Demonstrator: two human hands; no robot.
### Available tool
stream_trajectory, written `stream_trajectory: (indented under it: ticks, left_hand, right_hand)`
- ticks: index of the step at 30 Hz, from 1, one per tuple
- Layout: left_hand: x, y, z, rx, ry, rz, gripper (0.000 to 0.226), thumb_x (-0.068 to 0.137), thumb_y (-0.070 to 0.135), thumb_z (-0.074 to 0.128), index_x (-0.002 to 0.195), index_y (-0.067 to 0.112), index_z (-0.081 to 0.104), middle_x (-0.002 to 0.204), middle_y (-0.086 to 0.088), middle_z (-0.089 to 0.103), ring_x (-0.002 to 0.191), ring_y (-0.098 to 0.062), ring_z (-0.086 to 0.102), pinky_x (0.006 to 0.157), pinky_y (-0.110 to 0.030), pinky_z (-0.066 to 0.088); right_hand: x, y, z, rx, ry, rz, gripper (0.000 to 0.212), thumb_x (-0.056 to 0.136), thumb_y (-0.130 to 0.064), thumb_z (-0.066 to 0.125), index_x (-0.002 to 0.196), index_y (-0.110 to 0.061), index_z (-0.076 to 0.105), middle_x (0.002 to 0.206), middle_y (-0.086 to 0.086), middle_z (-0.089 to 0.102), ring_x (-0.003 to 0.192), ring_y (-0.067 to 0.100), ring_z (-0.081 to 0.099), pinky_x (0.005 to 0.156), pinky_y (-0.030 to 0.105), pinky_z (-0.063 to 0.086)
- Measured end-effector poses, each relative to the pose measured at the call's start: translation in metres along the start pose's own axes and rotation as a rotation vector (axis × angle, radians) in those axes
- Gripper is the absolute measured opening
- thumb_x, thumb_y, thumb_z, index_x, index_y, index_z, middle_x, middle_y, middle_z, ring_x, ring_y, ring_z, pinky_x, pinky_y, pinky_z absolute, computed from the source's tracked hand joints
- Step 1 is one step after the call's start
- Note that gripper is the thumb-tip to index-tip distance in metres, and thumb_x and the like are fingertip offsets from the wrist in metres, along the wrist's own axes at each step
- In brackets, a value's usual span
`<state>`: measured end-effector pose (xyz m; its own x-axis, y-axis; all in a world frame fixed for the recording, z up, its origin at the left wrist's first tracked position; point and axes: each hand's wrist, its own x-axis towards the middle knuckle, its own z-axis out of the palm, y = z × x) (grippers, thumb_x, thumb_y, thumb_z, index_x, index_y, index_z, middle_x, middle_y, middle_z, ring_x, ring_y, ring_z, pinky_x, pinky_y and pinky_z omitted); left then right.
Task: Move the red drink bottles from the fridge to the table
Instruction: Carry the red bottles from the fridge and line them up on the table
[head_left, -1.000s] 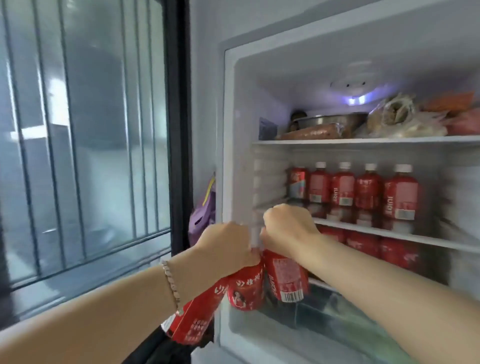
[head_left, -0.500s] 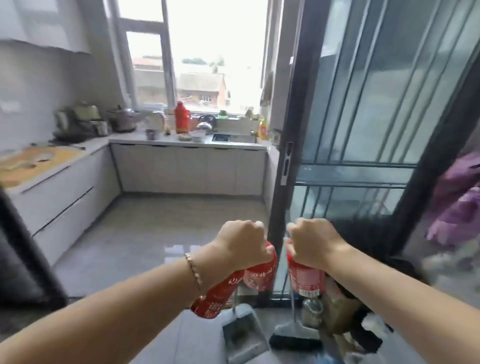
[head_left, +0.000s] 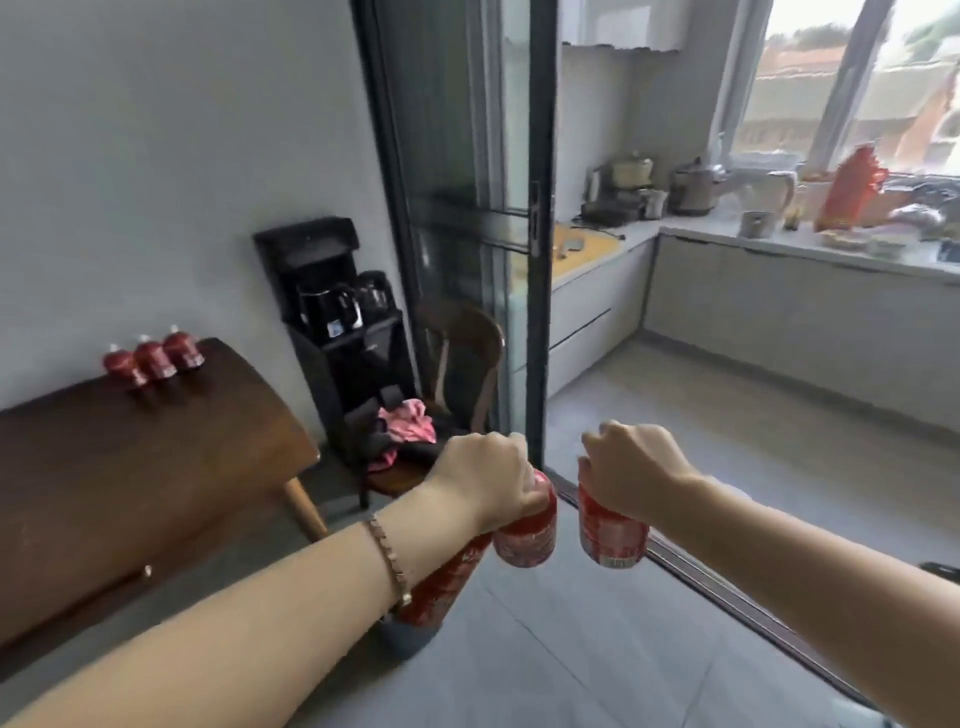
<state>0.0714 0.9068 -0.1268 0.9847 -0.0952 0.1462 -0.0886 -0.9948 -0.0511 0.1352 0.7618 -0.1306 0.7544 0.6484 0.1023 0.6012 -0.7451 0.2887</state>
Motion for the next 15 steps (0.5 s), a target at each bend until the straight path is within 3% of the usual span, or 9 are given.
stream_trajectory:
  ticks: [6, 13, 15]
  left_hand:
    - [-0.032, -0.147, 0.027, -0.029, -0.01, -0.32, 0.041, 0.093, 0.047, 0.045, 0.103, 0.008, 0.053, 0.104, -0.01, 0.066, 0.096, -0.029, 0.063, 0.067, -0.029, 0.035]
    - [-0.03, -0.284, 0.05, -0.05, -0.049, -0.617, 0.035, 0.091, 0.048, 0.044, 0.085, 0.014, 0.038, 0.099, -0.009, 0.066, 0.09, -0.03, 0.063, 0.066, -0.03, 0.036]
    - [-0.027, -0.321, 0.052, -0.066, -0.058, -0.694, 0.034, 0.091, 0.048, 0.044, 0.086, 0.015, 0.037, 0.097, -0.008, 0.066, 0.086, -0.027, 0.063, 0.064, -0.029, 0.036]
  right_hand:
    - [0.125, -0.118, -0.005, 0.079, 0.037, -0.239, 0.034, 0.101, -0.029, 0.032, 0.112, -0.012, 0.06, 0.099, 0.003, 0.062, 0.087, 0.021, 0.064, 0.072, 0.03, 0.053]
    - [0.265, -0.221, -0.001, 0.063, -0.009, -0.496, 0.041, 0.102, -0.027, 0.029, 0.13, -0.01, 0.053, 0.125, 0.006, 0.056, 0.114, 0.027, 0.057, 0.092, 0.038, 0.049]
    - [0.311, -0.247, -0.003, 0.085, -0.046, -0.518, 0.039, 0.101, -0.028, 0.032, 0.128, -0.01, 0.054, 0.122, 0.006, 0.058, 0.112, 0.026, 0.058, 0.091, 0.036, 0.048]
